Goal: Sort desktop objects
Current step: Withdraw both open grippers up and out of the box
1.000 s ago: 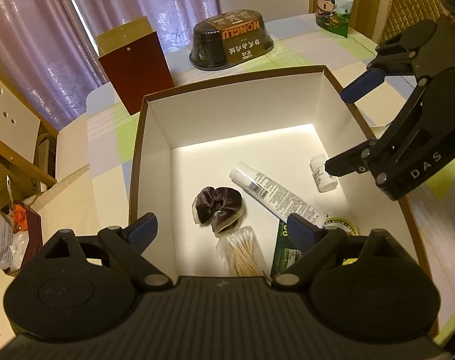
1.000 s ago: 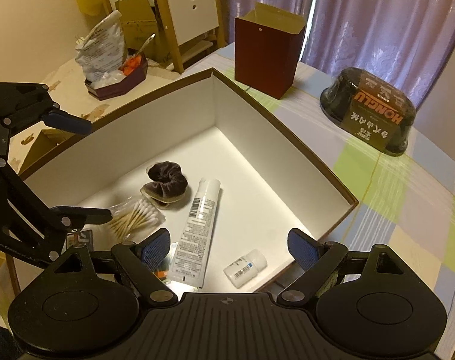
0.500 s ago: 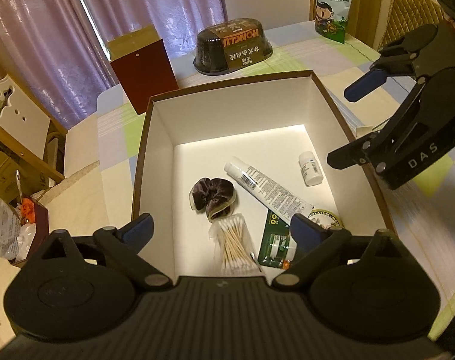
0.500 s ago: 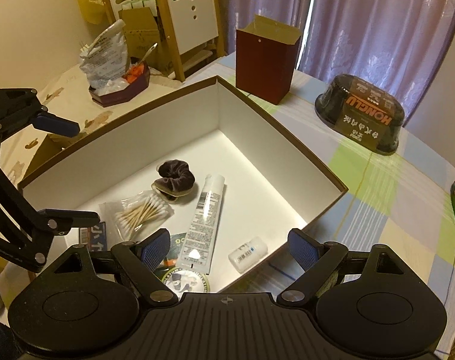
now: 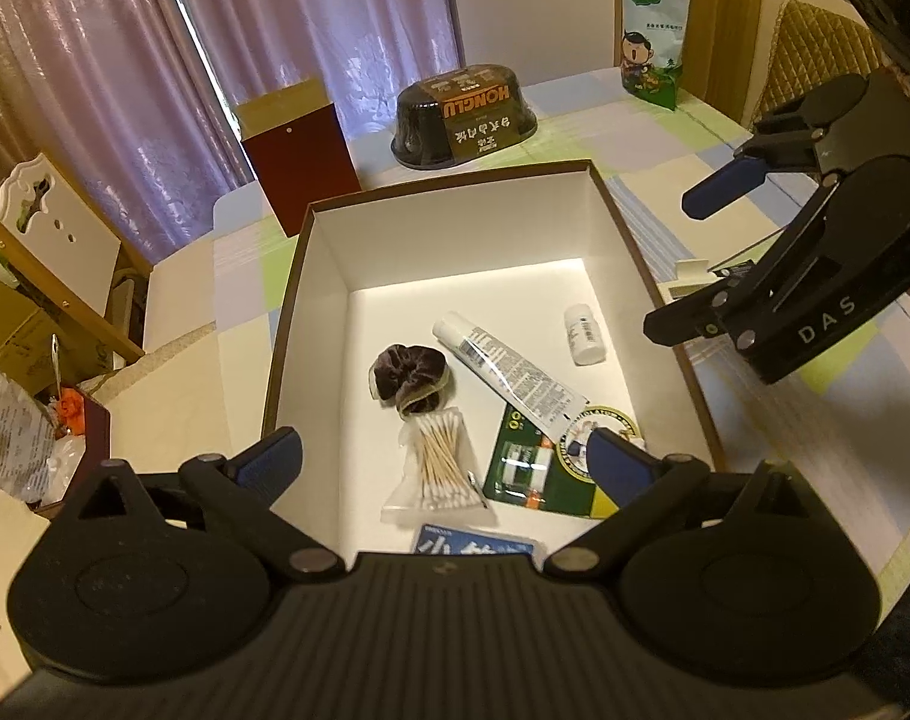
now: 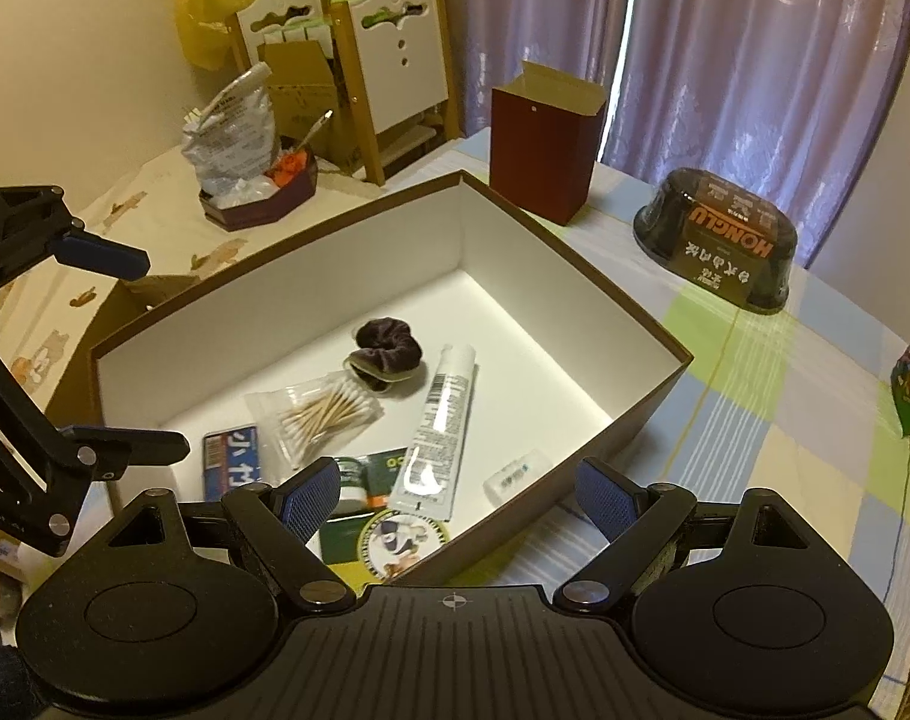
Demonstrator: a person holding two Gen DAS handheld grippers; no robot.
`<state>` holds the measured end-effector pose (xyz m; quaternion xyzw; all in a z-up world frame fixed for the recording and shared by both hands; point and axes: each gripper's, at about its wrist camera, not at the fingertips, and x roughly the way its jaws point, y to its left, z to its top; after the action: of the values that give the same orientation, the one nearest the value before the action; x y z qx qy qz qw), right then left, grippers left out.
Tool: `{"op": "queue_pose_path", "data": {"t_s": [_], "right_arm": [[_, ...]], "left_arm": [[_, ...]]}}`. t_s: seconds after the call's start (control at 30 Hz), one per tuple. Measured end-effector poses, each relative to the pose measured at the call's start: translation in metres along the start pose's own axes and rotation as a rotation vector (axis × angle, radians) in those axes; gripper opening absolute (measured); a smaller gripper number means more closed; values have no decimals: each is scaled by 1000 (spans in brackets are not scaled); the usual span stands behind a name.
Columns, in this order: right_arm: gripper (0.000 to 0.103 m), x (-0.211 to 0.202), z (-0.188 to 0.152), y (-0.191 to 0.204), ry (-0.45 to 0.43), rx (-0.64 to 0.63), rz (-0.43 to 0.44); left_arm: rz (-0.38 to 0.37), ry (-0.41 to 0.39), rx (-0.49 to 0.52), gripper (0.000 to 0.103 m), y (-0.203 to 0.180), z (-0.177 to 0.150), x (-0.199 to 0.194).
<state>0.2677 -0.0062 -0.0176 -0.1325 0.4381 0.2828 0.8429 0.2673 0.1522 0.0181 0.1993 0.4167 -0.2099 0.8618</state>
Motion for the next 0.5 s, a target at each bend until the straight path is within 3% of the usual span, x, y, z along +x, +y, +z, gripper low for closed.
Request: {"op": "queue_pose_path", "data": {"t_s": [0.5], "right_arm": [[88, -30, -24, 18, -41, -29, 34]], "left_arm": [[25, -17, -49, 100, -20, -25, -38]]}}
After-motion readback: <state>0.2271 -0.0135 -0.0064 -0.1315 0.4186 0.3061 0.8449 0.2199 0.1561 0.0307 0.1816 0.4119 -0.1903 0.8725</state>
